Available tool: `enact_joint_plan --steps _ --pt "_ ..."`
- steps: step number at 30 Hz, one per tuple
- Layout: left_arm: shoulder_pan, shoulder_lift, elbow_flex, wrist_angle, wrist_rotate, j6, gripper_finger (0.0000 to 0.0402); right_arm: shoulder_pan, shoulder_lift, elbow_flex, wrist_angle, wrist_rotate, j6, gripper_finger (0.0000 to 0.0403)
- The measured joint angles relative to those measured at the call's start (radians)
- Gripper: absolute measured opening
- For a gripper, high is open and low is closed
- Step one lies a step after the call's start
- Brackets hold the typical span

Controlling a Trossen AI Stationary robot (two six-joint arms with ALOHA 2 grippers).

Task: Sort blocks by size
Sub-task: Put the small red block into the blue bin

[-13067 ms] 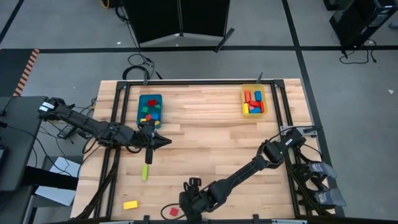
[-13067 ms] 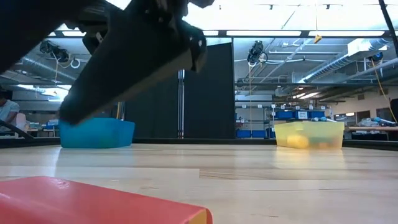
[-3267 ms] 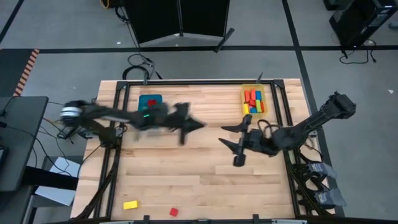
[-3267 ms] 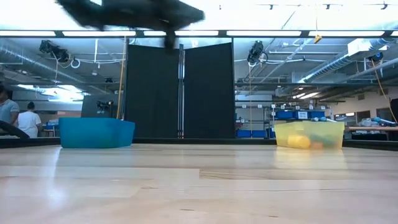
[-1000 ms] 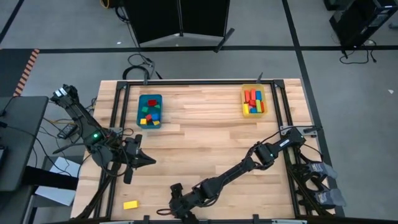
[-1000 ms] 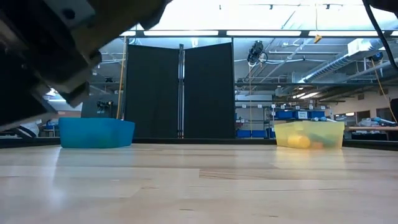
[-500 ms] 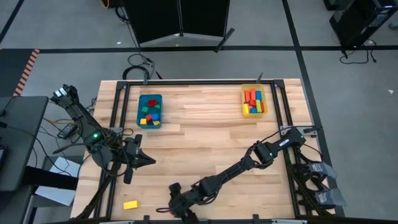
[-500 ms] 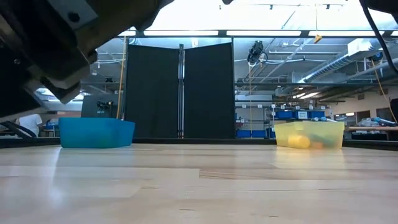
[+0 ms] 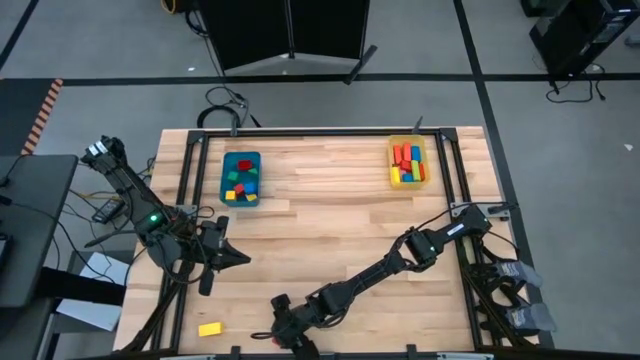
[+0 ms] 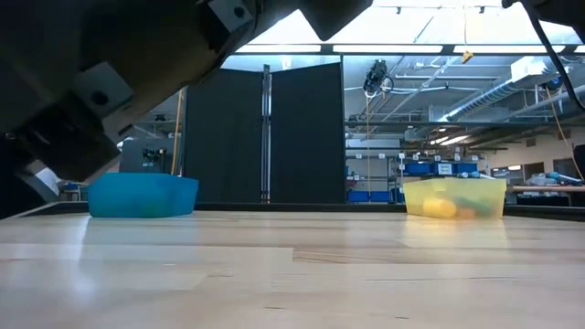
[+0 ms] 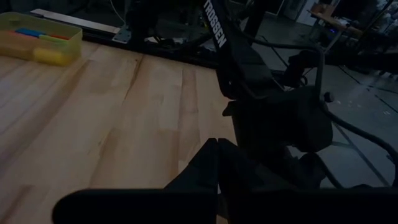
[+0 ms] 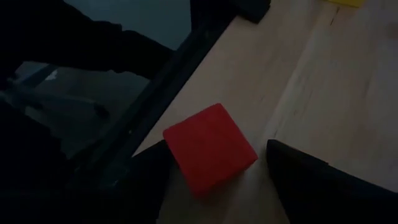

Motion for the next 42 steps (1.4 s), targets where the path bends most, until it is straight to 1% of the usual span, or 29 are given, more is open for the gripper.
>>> enact_joint_plan --steps 4,7,10,11,15,19,23,27,29,30,32,33,34,35,36,37,39,40,41,42 --pt "0.000 0.000 0.000 0.000 0.000 0.000 0.0013 -0.004 0.002 0.000 0.012 0.003 -0.006 0.0240" --pt "0.000 0.000 0.000 -0.001 0.000 0.000 0.0013 -0.009 0.005 0.000 0.024 0.003 -0.016 0.0197" --pt "0.000 0.000 0.000 0.000 0.000 0.000 0.0013 -0.023 0.006 0.000 0.042 0.004 -0.033 0.0145" --pt "0.000 0.000 0.000 0.000 0.000 -0.004 0.0013 -0.029 0.006 0.000 0.047 0.007 -0.043 0.0141" --pt "0.000 0.000 0.000 0.004 -0.001 -0.018 0.0013 -0.063 -0.008 0.004 0.058 0.061 -0.090 0.0142" --pt "0.000 0.000 0.000 0.059 -0.045 0.005 0.0013 -0.125 -0.033 0.074 0.069 0.144 -0.158 0.0142" --pt "0.000 -0.003 0.000 0.218 -0.059 0.133 0.0013 -0.219 -0.038 0.180 0.089 0.239 -0.225 0.0142" --pt "-0.006 -0.012 0.000 0.392 -0.064 0.295 0.0013 -0.346 -0.038 0.196 0.203 0.285 -0.247 0.0142" --pt "-0.014 -0.014 0.000 0.464 -0.079 0.371 0.0013 -0.417 -0.037 0.195 0.239 0.286 -0.240 0.0142" --pt "-0.013 -0.016 -0.001 0.483 -0.115 0.406 0.0013 -0.450 -0.037 0.195 0.249 0.282 -0.229 0.0142" --pt "-0.015 -0.019 -0.002 0.532 -0.148 0.446 0.0013 -0.500 -0.033 0.198 0.279 0.246 -0.199 0.0142" --pt "-0.023 -0.025 0.000 0.545 -0.099 0.450 0.0013 -0.526 -0.032 0.198 0.273 0.228 -0.180 0.0142" --pt "-0.029 -0.025 0.004 0.552 -0.073 0.453 0.0013 -0.556 -0.029 0.197 0.270 0.226 -0.175 0.0142" --pt "-0.033 -0.029 0.004 0.547 -0.053 0.461 0.0013 -0.582 -0.024 0.194 0.263 0.226 -0.172 0.0142" --pt "-0.032 -0.034 0.002 0.547 -0.059 0.476 0.0013 -0.606 -0.021 0.192 0.250 0.224 -0.170 0.0142" --pt "-0.030 -0.034 0.003 0.561 -0.083 0.483 0.0013 -0.625 -0.020 0.191 0.243 0.212 -0.169 0.0142" --pt "-0.028 -0.035 0.000 0.561 -0.141 0.494 0.0013 -0.632 -0.021 0.192 0.263 0.154 -0.160 0.0142" --pt "-0.032 -0.035 0.000 0.565 -0.150 0.504 0.0013 -0.629 -0.023 0.194 0.279 0.130 -0.150 0.0148" --pt "-0.036 -0.035 0.000 0.572 -0.151 0.506 0.0013 -0.627 -0.025 0.195 0.290 0.121 -0.135 0.0163" --pt "-0.035 -0.038 0.000 0.572 -0.156 0.507 0.0013 -0.623 -0.025 0.195 0.297 0.116 -0.126 0.0187"
